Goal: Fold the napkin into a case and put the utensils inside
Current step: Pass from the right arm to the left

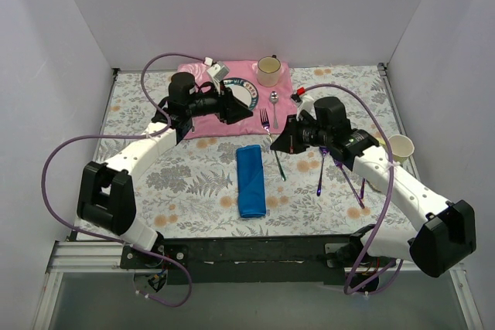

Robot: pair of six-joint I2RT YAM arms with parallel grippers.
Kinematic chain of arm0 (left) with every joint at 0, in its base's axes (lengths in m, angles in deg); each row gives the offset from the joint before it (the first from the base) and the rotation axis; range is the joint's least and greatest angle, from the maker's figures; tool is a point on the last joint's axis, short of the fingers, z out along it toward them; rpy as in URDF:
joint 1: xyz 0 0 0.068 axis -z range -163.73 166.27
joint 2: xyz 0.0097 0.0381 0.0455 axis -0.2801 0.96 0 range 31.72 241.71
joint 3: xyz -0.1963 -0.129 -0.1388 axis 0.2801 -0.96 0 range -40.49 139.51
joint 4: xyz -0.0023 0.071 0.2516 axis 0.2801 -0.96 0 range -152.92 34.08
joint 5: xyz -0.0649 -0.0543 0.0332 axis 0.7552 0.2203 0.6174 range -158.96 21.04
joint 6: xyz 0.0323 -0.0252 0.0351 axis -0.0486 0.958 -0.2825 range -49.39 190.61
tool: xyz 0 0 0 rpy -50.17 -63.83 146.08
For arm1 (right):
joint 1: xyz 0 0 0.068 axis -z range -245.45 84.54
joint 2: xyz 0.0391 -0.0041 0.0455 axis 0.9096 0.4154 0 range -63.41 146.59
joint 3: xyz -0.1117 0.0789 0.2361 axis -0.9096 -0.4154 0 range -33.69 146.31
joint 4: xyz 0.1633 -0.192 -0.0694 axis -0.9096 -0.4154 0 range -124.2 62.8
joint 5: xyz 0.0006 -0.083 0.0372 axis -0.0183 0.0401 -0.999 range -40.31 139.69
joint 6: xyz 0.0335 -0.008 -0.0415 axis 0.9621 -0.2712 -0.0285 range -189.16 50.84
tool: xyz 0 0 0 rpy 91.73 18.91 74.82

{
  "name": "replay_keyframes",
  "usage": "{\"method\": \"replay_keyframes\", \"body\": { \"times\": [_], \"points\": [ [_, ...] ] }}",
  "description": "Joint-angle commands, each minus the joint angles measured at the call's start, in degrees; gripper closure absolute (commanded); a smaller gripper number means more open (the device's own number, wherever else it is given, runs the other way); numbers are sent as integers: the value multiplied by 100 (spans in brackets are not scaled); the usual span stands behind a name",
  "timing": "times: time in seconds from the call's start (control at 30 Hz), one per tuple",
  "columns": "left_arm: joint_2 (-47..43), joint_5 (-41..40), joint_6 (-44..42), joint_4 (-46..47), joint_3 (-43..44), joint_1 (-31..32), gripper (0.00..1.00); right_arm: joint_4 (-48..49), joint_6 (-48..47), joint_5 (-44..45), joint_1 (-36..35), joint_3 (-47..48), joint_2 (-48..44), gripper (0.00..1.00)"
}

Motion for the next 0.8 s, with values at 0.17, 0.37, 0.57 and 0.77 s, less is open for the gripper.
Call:
{"method": "replay_keyframes", "body": {
  "times": [0.17, 0.37, 0.57, 0.77],
  "points": [
    [50, 40, 164, 220, 350, 291, 57, 327, 189, 518, -242, 7, -133, 99],
    [173, -13, 375, 247, 420, 353, 58, 406, 163, 526, -365, 16, -133, 99],
    [375, 83, 708, 308, 526, 362, 82, 458, 172, 517, -435, -1, -142, 99],
    [472, 136, 964, 344, 544, 353, 100, 572, 110, 421, -462, -1, -142, 99]
  ]
}}
